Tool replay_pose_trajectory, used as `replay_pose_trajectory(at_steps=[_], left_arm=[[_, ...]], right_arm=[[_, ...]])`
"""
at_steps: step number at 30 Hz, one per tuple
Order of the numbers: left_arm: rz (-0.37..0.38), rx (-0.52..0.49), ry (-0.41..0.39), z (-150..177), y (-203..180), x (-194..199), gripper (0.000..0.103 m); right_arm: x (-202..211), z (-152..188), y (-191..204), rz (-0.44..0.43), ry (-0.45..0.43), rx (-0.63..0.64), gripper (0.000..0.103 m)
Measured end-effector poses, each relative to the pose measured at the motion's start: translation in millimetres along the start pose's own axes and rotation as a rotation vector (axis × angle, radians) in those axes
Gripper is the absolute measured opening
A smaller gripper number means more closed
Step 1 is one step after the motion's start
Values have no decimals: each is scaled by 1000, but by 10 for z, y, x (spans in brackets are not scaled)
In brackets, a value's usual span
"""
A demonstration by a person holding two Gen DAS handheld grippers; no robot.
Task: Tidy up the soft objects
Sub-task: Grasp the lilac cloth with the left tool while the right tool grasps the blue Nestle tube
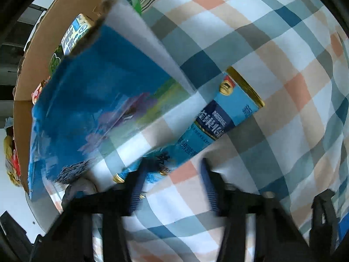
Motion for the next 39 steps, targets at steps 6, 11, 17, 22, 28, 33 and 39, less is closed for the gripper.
replay_pose_trajectory(at_steps=[6,11,17,22,28,33,39], left_arm=[[22,9,31,-1,-179,-261,97],[11,7,24,-48,-263,-457,95],[-1,-88,-12,18,-268,-420,42],[10,-106,6,176,-15,-305,41],[58,-110,120,607,318,-252,44],[152,27,213,663,558,-252,44],[157,106,177,469,637,-209,57]], right_arm=[[133,54,-14,47,4,73,20],[102,108,8,49,47,132,20],[-28,109,73,25,84,134,24],[-149,44,45,46,104,138,28],[-219,327,22,79,227,217,22],[-217,424,87,135,275,283,23],[-258,441,341,143,270,297,52]])
Point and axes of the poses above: each gripper's, at about its wrist camera, not at the fingertips, and x roughly against the way its jaws point, y to its left, z to its underside, the point moved 7 cm from there along -x, roughly the way its jaws point, and after that the axes turned 8 degrees about x, right-handed, at the moved point
